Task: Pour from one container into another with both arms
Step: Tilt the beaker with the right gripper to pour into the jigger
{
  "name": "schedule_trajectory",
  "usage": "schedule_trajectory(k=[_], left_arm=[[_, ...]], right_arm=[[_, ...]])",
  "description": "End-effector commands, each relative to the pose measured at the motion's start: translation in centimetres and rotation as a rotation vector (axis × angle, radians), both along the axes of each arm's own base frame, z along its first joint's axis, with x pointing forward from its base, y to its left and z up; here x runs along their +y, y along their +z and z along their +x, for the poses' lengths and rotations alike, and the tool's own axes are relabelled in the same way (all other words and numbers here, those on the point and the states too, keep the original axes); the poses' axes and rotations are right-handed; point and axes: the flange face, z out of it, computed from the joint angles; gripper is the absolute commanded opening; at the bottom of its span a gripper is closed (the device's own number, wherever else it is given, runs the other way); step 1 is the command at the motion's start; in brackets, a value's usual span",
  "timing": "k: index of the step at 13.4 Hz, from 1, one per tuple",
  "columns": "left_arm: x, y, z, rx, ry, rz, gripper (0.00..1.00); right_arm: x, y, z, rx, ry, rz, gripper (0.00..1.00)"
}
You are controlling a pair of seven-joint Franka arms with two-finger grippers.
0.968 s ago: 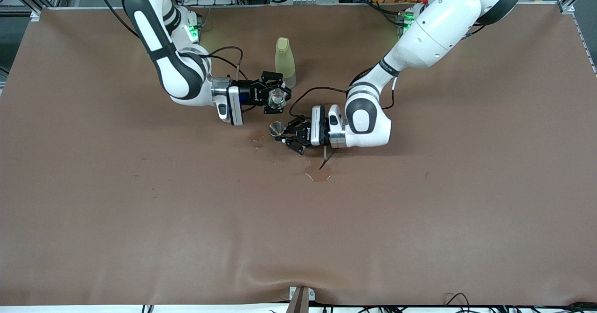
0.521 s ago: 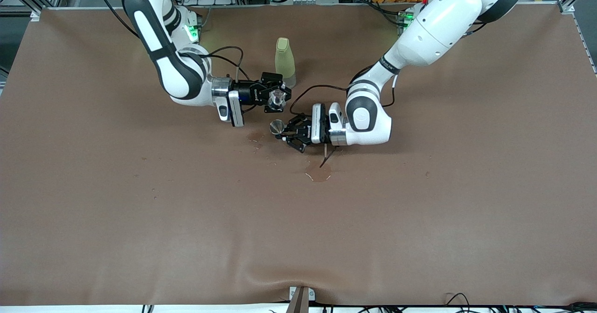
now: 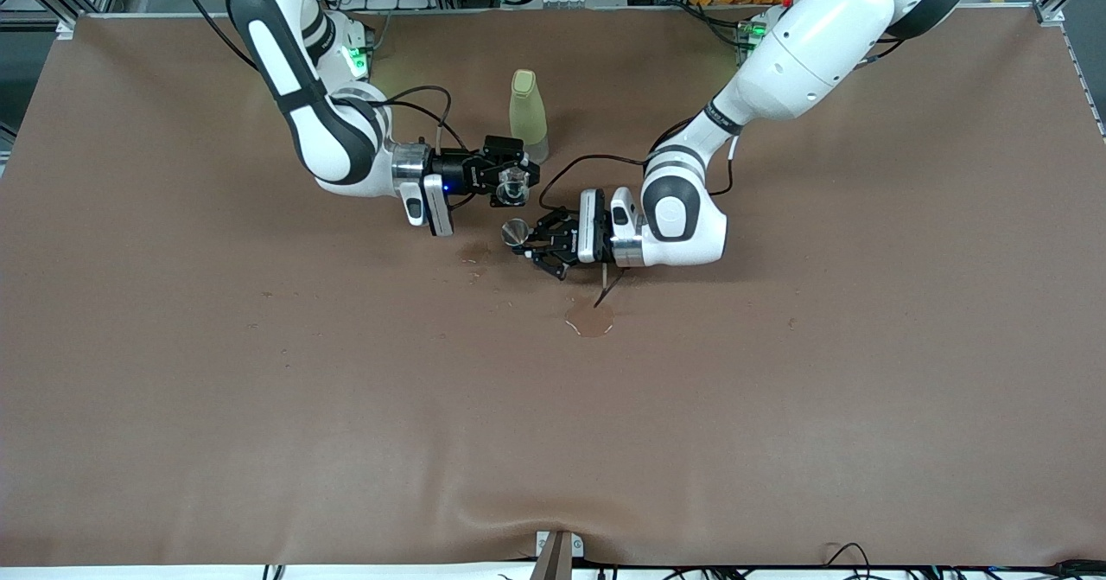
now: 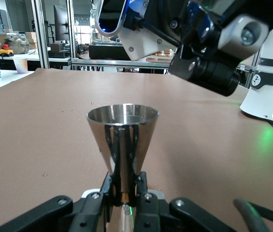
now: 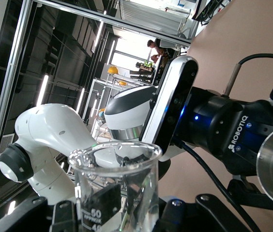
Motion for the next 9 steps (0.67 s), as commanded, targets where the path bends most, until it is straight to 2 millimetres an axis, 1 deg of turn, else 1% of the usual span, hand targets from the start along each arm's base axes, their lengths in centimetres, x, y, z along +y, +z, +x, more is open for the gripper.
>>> schedule_trajectory(k=[1, 6, 9], left_arm=[[0.41, 1.08, -0.49, -0.016, 0.021, -0.007, 0.00], [0.42, 1.00, -0.51, -0.015, 0.021, -0.007, 0.00], [0.42, 1.00, -0.51, -0.015, 0.021, -0.007, 0.00]], right_arm=[[-0.23, 0.21, -0.13, 0.039, -0.021, 0.014, 0.00], [-0.29, 0.29, -0.07, 0.149, -0.022, 0.021, 0.00], [-0.26, 0.35, -0.03, 0.186, -0.022, 0.024, 0.00]])
